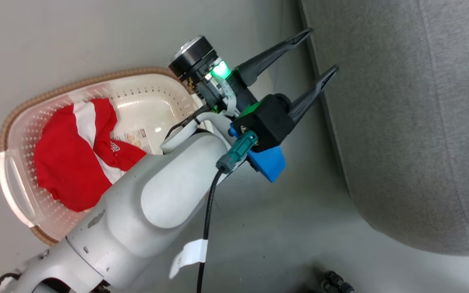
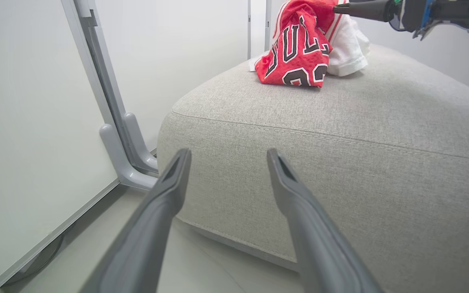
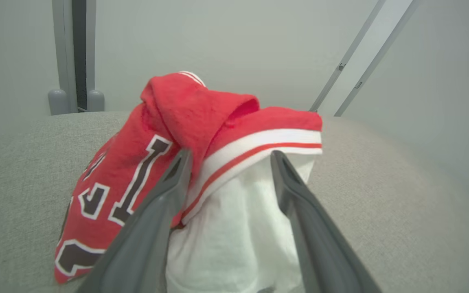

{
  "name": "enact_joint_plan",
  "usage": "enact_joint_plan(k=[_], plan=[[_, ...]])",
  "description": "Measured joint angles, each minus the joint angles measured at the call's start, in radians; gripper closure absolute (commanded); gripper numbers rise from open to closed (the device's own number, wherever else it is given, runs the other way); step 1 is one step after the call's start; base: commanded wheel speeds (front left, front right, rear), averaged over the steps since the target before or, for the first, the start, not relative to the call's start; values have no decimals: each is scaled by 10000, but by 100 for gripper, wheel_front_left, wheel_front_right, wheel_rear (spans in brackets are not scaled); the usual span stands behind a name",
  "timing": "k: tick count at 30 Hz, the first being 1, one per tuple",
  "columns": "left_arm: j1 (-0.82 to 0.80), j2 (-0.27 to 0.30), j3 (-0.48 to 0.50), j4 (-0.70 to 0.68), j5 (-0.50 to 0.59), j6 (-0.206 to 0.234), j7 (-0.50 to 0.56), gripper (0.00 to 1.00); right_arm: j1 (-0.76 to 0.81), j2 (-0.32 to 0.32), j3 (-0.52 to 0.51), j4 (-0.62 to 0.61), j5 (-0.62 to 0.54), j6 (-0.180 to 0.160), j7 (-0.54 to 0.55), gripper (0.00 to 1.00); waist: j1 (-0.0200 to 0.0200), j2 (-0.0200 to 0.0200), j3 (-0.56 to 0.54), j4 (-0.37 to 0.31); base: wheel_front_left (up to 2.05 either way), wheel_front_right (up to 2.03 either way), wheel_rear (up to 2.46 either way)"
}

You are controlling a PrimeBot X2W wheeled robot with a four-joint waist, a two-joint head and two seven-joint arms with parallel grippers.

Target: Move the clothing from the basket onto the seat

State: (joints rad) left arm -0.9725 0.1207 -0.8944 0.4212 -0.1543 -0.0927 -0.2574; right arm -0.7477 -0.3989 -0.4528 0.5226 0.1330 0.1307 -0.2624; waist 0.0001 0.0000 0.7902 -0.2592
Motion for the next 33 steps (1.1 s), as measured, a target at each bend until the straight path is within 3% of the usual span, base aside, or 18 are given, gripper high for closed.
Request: enact_joint_plan(k=[9, 14, 21, 26, 33], plan=[[1335, -102, 911, -424, -654, 410, -44, 0, 1931, 249, -25, -1964, -328, 0, -4, 0, -2, 0, -1806, 29, 0, 0, 0], [2338, -15, 1871, -777, -832, 669, -46, 0, 2645, 516, 1026, -2880, -562, 0, -4, 0, -2, 0, -2954, 203, 0, 0, 0], [3728, 0, 3538, -1252, -892, 1045, -56, 0, 3330, 880, 2907, -3250, -685, 0, -2, 0, -2, 1, -4402, 760, 0, 0, 0], [4832, -29, 4727, -1553, -802, 1156, -58, 0, 3764, 1195, 4044, -3405, -589, 0, -2, 0, -3, 0, -5225, 1364, 0, 0, 0], [6293, -125, 6343, -1787, -602, 1124, -58, 0, 4471, 1722, 4851, -3574, -495, 0, -4, 0, -4, 0, -6235, 2150, 0, 0, 0]])
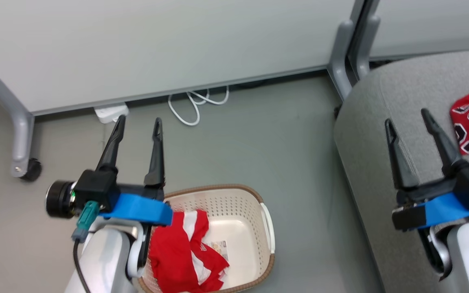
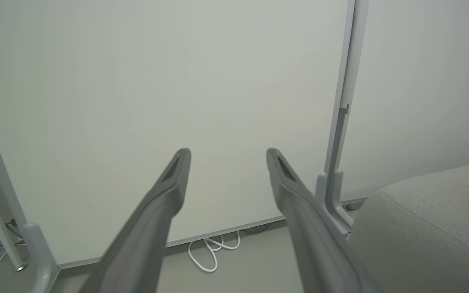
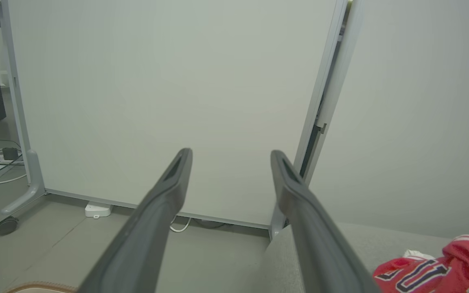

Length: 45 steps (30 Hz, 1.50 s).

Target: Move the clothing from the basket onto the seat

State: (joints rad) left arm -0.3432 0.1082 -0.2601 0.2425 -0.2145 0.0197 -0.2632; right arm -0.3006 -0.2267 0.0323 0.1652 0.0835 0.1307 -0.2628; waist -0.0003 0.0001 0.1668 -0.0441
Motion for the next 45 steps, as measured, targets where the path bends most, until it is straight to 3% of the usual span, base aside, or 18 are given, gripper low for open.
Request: enact_joint_plan(k=[10, 19, 45], plan=[[1803, -253, 1453, -368, 504, -573, 2, 0, 1484, 686, 79, 102, 207, 0, 0, 0, 0, 0, -1196, 673, 0, 0, 0], [2634, -504, 1755, -483, 794, -995, 2, 0, 2450, 1093, -205, 337, 318, 0, 0, 0, 1, 0, -1601, 791, 0, 0, 0], [2983, -570, 1764, -351, 756, -1081, 2, 0, 2893, 1442, -453, 311, 261, 0, 0, 0, 3, 0, -1703, 850, 0, 0, 0]])
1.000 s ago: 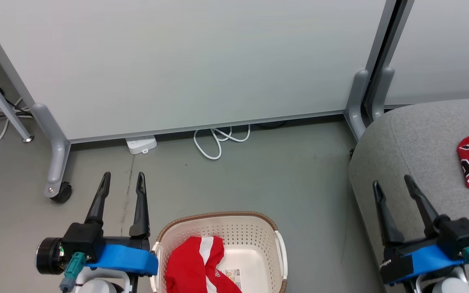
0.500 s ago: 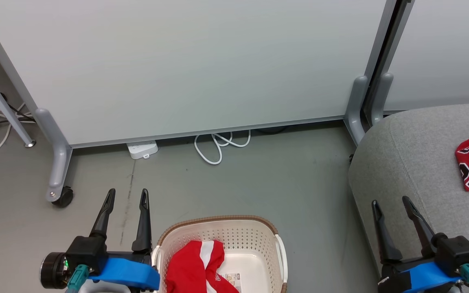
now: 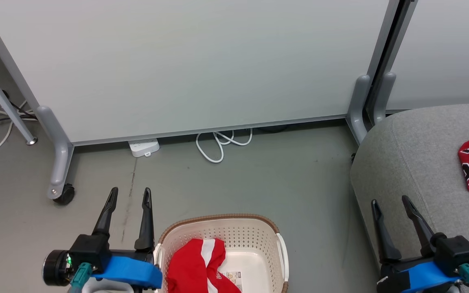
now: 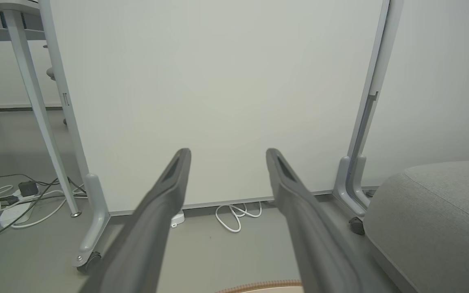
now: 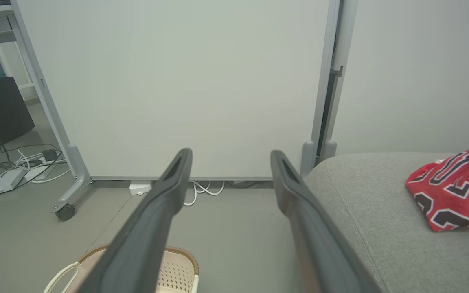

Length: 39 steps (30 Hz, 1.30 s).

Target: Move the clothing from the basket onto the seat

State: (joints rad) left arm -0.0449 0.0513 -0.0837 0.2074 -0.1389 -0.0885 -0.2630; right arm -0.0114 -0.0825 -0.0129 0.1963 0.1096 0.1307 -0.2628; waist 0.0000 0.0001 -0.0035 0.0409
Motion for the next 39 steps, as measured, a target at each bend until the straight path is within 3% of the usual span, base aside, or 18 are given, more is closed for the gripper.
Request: enact_joint_plan(k=[6, 12, 27, 39], plan=[[-694, 21, -500, 510, 443, -261, 0, 0, -153, -35, 107, -77, -13, 0, 0, 0, 0, 0, 237, -75, 0, 0, 0], [-2211, 408, -1701, 1879, 719, -374, 0, 0, -1006, -301, 293, -420, 31, 0, 0, 0, 1, 0, 999, -257, 0, 0, 0], [-6291, 1651, -6253, 6019, 251, -410, 0, 0, -3866, -706, 880, -1221, 63, 0, 0, 0, 3, -1, 4416, -1222, 0, 0, 0], [-8489, 1858, -9680, 9033, -546, -410, 330, 0, -5069, -796, 1011, -1810, 52, 0, 0, 0, 3, -1, 7087, -2029, 0, 0, 0]])
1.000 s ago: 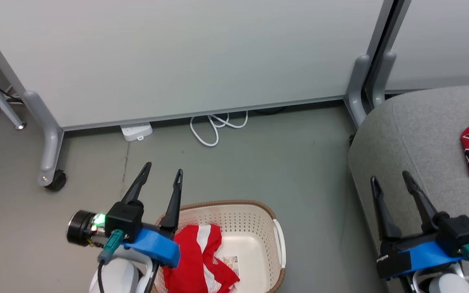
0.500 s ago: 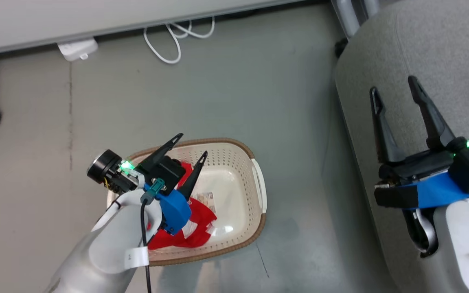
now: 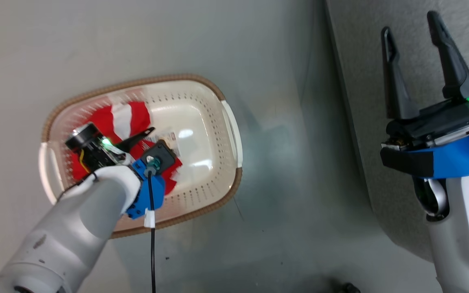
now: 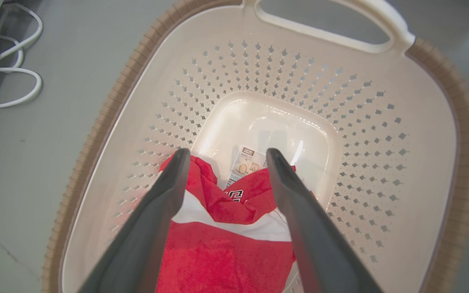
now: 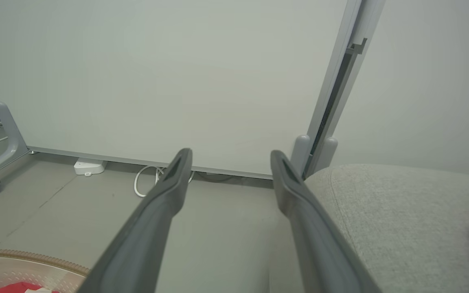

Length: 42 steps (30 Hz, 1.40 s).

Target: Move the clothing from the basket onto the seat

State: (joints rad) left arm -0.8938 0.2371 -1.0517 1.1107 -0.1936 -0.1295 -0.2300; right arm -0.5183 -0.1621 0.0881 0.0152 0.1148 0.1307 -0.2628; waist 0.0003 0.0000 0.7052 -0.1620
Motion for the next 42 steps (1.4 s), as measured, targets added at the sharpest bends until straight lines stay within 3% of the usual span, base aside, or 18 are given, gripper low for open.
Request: enact_joint_plan(k=[12, 28, 29, 30, 31, 42], plan=[[-1253, 479, -2117, 976, -606, -2, 1593, 0, -777, 29, 2, -556, -29, 0, 0, 0, 0, 0, 2178, -457, 0, 0, 0], [-2121, 857, -2278, 1156, -238, 0, 2846, 0, -992, 77, -190, -984, -127, 0, 0, 0, -3, 0, 3832, -747, 0, 0, 0], [-2172, 840, -2278, 1156, -188, 0, 2878, 53, -994, 88, -228, -984, -146, 0, 2, 0, -4, 1, 3877, -753, 0, 0, 0], [-2202, 830, -2274, 1170, -157, 0, 2917, 69, -994, 107, -242, -999, -157, 0, 2, 0, -8, 1, 3908, -756, 0, 0, 0], [-2220, 809, -2278, 1181, -146, 0, 2961, 100, -994, 107, -272, -1014, -157, 0, 2, 0, -9, 1, 3933, -758, 0, 0, 0], [-2403, 506, -2272, 1342, -359, 10, 2805, 100, -1039, 117, -499, -972, -234, 0, 0, 0, -3, 0, 3886, -596, 0, 0, 0]])
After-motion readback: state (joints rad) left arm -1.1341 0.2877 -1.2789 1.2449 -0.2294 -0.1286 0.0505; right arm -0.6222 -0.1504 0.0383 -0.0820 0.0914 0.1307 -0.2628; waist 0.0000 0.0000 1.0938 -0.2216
